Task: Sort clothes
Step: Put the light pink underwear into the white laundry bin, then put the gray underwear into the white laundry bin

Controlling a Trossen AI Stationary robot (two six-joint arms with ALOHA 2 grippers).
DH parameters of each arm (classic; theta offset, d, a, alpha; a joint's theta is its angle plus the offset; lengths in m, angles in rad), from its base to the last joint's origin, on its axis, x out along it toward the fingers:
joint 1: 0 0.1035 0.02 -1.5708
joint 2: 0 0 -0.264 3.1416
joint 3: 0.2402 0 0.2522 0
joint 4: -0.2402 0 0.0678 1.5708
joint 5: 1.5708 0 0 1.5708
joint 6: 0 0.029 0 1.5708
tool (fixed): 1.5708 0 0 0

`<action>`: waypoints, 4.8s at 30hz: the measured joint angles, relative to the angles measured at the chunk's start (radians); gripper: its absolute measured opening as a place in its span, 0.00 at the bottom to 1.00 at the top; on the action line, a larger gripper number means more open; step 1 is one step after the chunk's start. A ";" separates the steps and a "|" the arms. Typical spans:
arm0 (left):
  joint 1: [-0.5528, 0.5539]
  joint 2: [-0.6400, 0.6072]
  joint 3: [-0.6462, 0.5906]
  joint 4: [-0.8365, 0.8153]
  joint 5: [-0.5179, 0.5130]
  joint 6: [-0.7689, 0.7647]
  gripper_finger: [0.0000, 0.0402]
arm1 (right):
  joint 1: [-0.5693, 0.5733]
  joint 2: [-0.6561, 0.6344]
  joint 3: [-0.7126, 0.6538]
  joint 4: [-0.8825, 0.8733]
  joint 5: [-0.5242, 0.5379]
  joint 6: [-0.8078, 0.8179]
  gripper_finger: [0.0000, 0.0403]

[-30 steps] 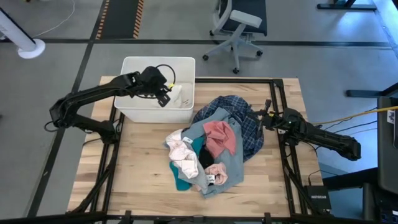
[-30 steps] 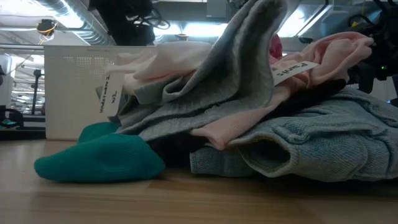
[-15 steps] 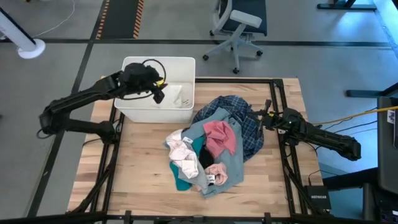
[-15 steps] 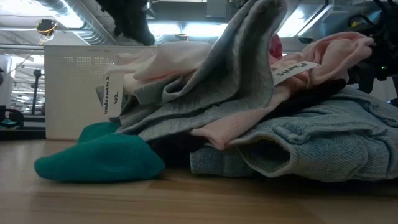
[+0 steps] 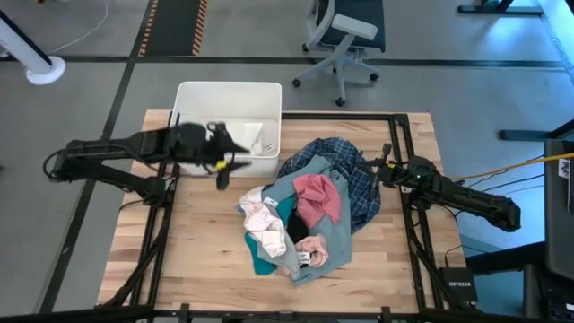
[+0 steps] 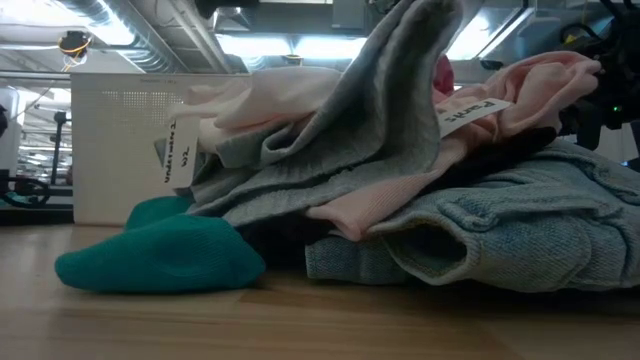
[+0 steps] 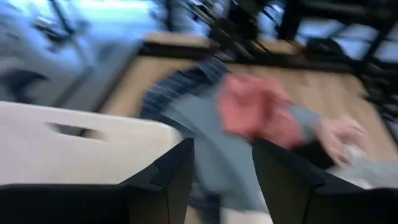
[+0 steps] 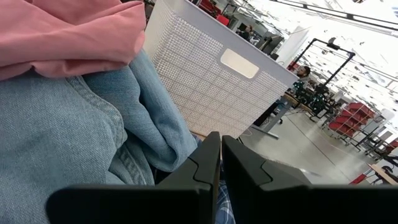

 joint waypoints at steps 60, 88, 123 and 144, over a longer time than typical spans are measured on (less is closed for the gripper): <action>-0.280 0.186 0.185 -0.107 -0.180 0.055 0.01 | 0.000 0.000 0.000 0.000 0.000 0.000 0.09; 0.000 0.058 0.185 0.396 -0.767 0.585 0.02 | 0.000 0.000 0.000 0.000 0.000 0.000 0.09; 0.473 0.092 0.185 -0.376 -0.606 0.072 0.06 | 0.000 0.000 0.000 0.000 0.000 0.000 0.09; 0.390 0.269 0.184 -0.458 -0.487 -0.006 0.41 | 0.000 0.000 0.000 0.000 0.000 0.000 0.09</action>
